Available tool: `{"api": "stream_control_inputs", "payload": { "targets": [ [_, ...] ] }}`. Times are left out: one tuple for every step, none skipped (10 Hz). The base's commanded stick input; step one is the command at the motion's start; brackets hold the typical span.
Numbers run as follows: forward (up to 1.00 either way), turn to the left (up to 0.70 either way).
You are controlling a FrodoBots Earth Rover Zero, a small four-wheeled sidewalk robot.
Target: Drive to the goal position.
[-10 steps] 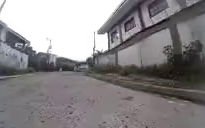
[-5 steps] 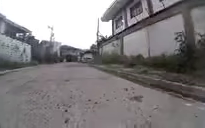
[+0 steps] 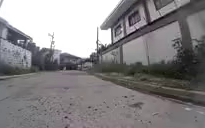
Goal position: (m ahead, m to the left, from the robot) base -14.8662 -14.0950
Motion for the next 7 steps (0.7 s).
{"api": "stream_control_inputs", "payload": {
  "targets": [
    [0.7, 0.0],
    [0.7, 0.0],
    [0.7, 0.0],
    [0.7, 0.0],
    [0.7, 0.0],
    [0.7, 0.0],
    [0.7, 0.0]
  ]
}}
